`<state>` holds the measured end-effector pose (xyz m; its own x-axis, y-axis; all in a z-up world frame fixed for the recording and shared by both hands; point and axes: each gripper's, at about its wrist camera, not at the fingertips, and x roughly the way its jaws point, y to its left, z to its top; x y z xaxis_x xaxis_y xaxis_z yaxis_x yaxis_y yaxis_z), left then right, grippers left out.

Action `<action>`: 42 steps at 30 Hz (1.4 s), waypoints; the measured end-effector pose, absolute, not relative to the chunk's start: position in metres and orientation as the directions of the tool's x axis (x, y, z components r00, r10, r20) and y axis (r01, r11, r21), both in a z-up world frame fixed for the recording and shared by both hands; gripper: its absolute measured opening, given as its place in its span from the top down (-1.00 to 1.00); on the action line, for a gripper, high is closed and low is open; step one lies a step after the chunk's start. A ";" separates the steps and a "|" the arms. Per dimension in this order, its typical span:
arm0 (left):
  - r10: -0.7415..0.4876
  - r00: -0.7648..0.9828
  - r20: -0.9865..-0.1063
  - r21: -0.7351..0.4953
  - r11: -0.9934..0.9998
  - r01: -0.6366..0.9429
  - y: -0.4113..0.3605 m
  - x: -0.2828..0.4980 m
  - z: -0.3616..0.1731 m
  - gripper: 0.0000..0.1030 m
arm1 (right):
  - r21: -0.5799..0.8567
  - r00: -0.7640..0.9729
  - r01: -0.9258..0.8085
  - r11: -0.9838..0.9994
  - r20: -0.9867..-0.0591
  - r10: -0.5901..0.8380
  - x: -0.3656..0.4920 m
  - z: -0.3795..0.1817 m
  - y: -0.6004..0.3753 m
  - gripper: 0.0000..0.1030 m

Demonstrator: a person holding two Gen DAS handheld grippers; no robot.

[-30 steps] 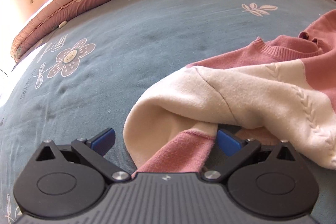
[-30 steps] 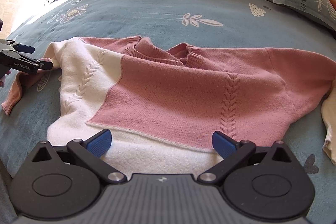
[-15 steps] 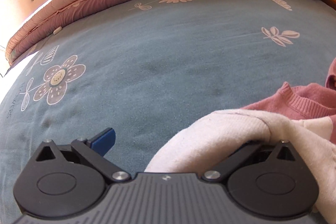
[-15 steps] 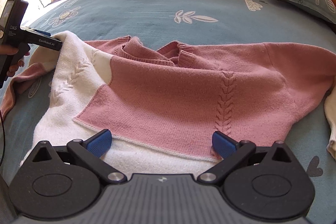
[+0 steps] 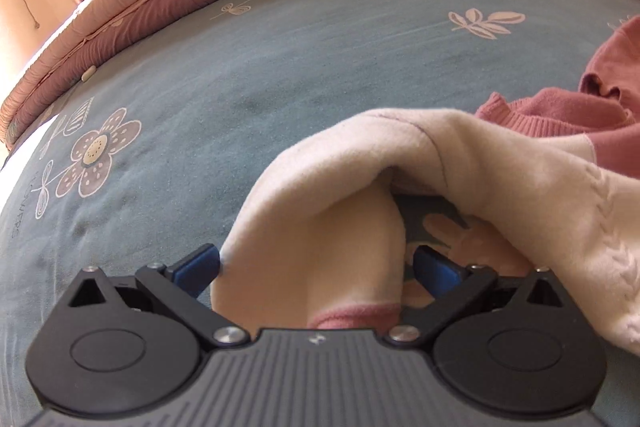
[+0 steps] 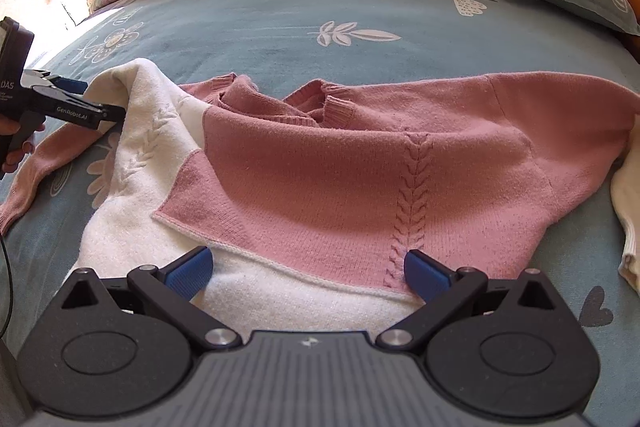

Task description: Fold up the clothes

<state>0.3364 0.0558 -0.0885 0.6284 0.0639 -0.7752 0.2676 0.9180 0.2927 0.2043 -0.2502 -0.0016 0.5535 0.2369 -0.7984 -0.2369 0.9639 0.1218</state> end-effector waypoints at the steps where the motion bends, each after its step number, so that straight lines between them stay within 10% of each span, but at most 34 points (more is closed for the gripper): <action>1: 0.119 0.641 -0.759 0.362 0.894 0.263 0.052 0.331 -0.096 -1.00 | 0.123 0.556 -0.231 0.965 -0.798 0.234 0.204 -0.002 -0.250 -1.00; 9: 0.338 0.737 -0.585 0.574 0.815 0.081 0.059 0.291 -0.087 -0.99 | 0.115 0.577 -0.223 0.968 -0.785 0.226 0.191 0.009 -0.251 -1.00; 16: 0.322 0.714 -0.621 0.468 0.884 0.008 0.104 0.235 -0.053 -0.99 | 0.146 0.577 -0.167 0.975 -0.787 0.216 0.180 0.006 -0.269 -1.00; 30: -0.277 0.578 -0.768 -0.001 0.902 0.432 0.022 0.198 -0.074 -0.99 | 0.146 0.543 -0.225 0.964 -0.802 0.248 0.165 -0.012 -0.252 -1.00; 42: -0.309 0.555 -0.772 -0.036 0.893 0.448 0.025 0.201 -0.111 -0.99 | 0.096 0.569 -0.291 0.952 -0.782 0.253 0.159 -0.033 -0.251 -1.00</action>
